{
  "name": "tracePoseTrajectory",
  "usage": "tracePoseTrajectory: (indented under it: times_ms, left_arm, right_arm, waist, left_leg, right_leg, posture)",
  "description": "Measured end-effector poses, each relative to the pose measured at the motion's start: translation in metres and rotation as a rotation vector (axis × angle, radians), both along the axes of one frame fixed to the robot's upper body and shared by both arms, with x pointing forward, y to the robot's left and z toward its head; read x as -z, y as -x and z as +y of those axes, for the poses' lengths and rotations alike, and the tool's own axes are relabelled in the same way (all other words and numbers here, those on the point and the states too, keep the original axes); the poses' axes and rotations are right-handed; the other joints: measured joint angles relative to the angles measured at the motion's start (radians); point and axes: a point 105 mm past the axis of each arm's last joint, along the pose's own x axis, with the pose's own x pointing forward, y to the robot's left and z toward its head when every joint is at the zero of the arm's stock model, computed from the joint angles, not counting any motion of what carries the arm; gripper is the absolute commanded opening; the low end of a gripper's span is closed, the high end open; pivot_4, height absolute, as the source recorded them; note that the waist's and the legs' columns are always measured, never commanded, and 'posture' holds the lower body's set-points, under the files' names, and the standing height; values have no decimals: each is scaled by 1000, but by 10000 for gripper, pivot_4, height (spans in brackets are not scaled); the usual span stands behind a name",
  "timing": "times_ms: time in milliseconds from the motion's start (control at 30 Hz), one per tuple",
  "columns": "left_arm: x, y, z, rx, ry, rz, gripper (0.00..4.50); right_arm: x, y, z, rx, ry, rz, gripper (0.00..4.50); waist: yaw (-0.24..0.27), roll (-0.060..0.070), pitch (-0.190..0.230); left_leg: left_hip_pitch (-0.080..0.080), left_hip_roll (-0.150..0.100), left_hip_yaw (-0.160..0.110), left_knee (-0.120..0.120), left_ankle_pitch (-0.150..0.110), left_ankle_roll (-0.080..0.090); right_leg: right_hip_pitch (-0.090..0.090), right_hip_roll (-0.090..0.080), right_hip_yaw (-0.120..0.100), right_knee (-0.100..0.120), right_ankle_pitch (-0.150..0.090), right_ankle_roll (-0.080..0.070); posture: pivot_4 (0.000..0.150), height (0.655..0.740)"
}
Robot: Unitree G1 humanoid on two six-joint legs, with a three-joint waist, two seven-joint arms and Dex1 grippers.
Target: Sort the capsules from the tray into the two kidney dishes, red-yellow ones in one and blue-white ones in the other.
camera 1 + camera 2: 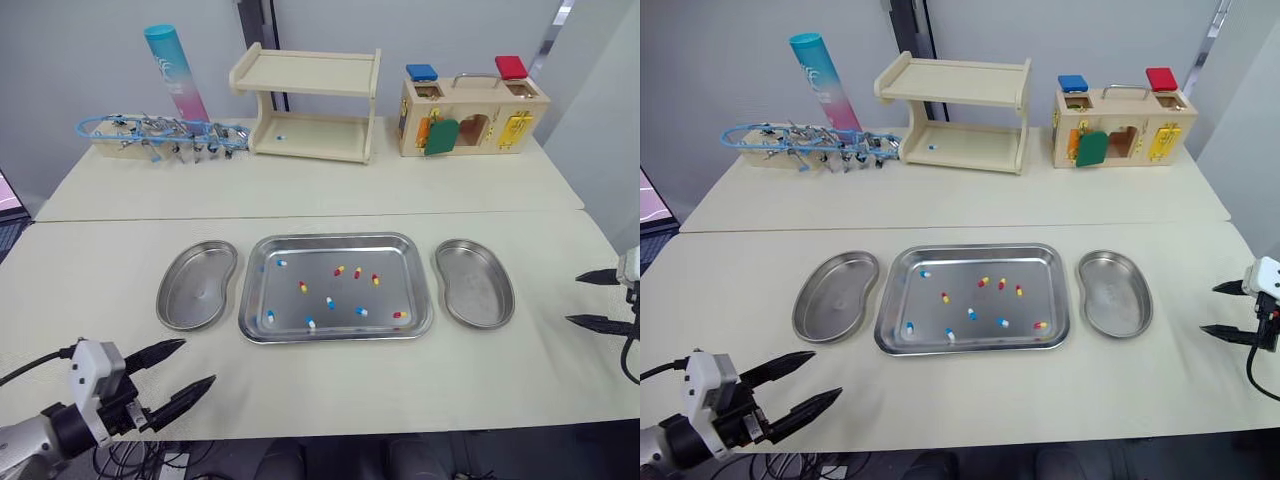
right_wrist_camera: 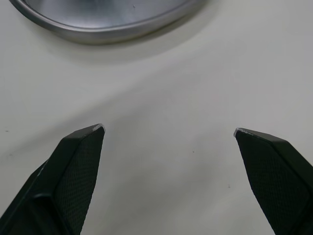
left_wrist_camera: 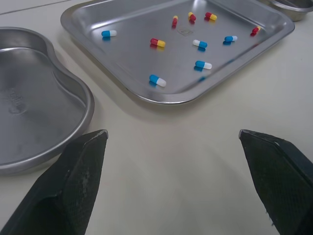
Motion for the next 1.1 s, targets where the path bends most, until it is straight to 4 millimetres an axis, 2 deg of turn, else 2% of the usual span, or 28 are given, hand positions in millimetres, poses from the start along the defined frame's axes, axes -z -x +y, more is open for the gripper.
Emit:
tracePoseTrajectory:
  times_ms: [67, 100, 200, 267, 300, 467, 567, 633, 733, 833, 933, 1100]
  left_arm:
    - [2, 1, 1, 2, -3, 8, 44564]
    - [4, 2, 3, 0, -3, 9, 44564]
    - [13, 5, 11, -24, 4, 10, 44564]
    - [22, 12, 18, -41, 10, 28, 44564]
    - [26, 15, 20, -48, 14, 33, 44564]
    - [29, 17, 25, -64, 2, 2, 44564]
    - [27, 16, 24, -57, 4, -15, 44564]
    - [25, 14, 22, -43, 11, -30, 44564]
    - [24, 14, 21, -25, 17, -42, 44564]
    - [28, 12, 21, -12, 28, -46, 45000]
    - [33, 11, 23, -10, 33, -42, 45000]
    - [36, 10, 19, 11, 37, -38, 45000]
  right_arm:
    - [-13, 0, 15, -58, -16, 2, 45000]
    - [-22, -3, 30, -107, -31, -12, 45000]
    - [-47, -7, 80, -261, -79, -67, 45000]
    - [-55, -5, 119, -355, -130, -88, 45000]
    - [-55, -2, 140, -410, -153, -79, 45000]
    - [-45, 2, 217, -529, -224, -34, 45000]
    - [-44, 0, 246, -574, -241, -40, 45000]
    - [-42, -5, 273, -612, -252, -52, 45000]
    - [-31, -3, 302, -669, -248, -21, 45000]
    - [-18, 1, 338, -732, -256, 0, 35524]
    - [-7, 0, 360, -737, -251, -3, 25166]
    - [5, -9, 384, -713, -235, -40, 25166]
  waist:
    - [-4, 2, -1]
    - [-7, 2, -1]
    - [-7, 3, -2]
    - [-3, 1, -1]
    - [2, 0, -1]
    - [25, -3, 0]
    - [37, -4, 0]
    - [37, -4, -1]
    - [37, -5, -1]
    - [32, -5, -1]
    - [31, -6, -2]
    - [28, -7, -3]
  left_leg:
    - [1, 0, 1, 0, 0, 0]
    - [2, 1, 1, 0, 0, 0]
    - [5, 2, 0, -1, 0, 0]
    - [4, 2, -1, -1, 0, 0]
    - [4, 2, -1, -1, 0, 0]
    - [4, 2, -2, 0, 0, 0]
    - [2, 2, -3, 0, 0, 0]
    - [0, 2, -3, -1, 0, 0]
    - [-3, 3, -4, 0, 0, 0]
    - [-4, 3, -4, -1, 0, 0]
    - [-4, 3, -4, -1, 0, 0]
    - [-3, 4, -5, -1, 0, 0]
  right_leg:
    - [1, 0, 1, 0, 0, 0]
    - [2, 1, 1, 0, 0, 0]
    - [5, 2, 0, -1, 0, 0]
    - [5, 2, 0, -1, 0, 0]
    - [5, 2, -1, -1, 0, 0]
    - [4, 2, -2, -1, 0, -1]
    - [2, 2, -3, -1, 0, -1]
    - [-1, 3, -3, 0, 0, -2]
    - [-4, 3, -3, -1, 1, -2]
    - [-5, 4, -4, 0, 1, -2]
    - [-5, 4, -4, 0, 1, -2]
    - [-5, 5, -4, 0, 1, -2]
  posture:
    - [1500, 7400]
    - [1500, 7400]
    - [1500, 7400]
    - [1500, 7400]
    - [1500, 7400]
    - [1500, 7400]
    - [1500, 7400]
    - [1500, 7400]
    - [1500, 7400]
    - [1500, 7400]
    - [1500, 7400]
    - [1500, 7400]
